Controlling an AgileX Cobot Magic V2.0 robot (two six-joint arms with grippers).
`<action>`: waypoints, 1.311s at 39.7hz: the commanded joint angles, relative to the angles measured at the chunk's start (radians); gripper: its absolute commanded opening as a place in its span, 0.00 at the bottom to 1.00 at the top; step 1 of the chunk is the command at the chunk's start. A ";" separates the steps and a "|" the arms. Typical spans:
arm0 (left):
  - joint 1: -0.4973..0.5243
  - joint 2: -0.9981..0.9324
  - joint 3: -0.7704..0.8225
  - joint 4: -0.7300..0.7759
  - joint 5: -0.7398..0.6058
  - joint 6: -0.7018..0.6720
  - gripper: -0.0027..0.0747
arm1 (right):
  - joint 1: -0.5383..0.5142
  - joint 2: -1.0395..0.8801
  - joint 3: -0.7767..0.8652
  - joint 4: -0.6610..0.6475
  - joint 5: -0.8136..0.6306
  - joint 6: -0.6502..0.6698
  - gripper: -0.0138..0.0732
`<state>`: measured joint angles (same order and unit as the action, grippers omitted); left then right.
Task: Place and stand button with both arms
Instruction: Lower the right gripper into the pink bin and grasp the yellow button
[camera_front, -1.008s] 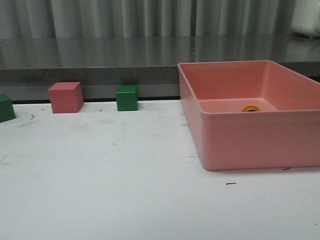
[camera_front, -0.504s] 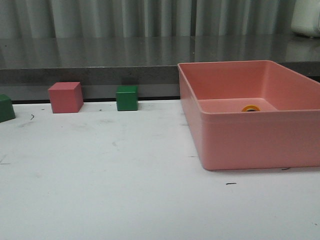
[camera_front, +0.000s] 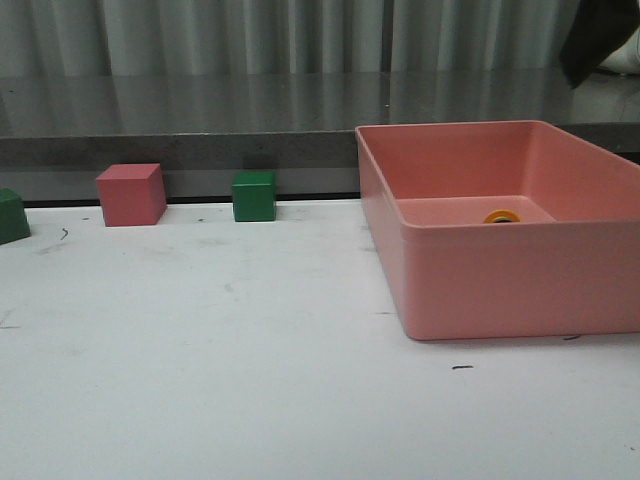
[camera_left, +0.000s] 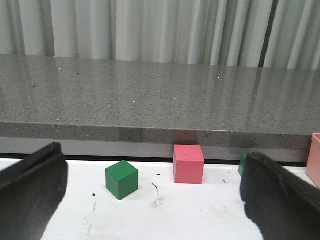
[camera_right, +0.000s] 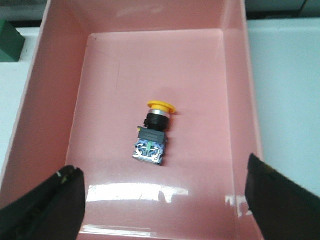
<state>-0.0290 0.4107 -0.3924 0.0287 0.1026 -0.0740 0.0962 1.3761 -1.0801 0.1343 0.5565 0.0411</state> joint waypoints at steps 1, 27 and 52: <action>-0.005 0.012 -0.039 0.001 -0.074 -0.002 0.90 | 0.031 0.058 -0.102 0.016 0.008 0.016 0.92; -0.005 0.012 -0.039 0.001 -0.074 -0.002 0.90 | 0.083 0.553 -0.477 -0.134 0.253 0.315 0.92; -0.005 0.012 -0.039 0.001 -0.074 -0.002 0.90 | 0.083 0.696 -0.541 -0.124 0.265 0.324 0.64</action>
<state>-0.0290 0.4107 -0.3924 0.0287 0.1026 -0.0740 0.1809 2.1249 -1.5941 0.0099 0.8446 0.3676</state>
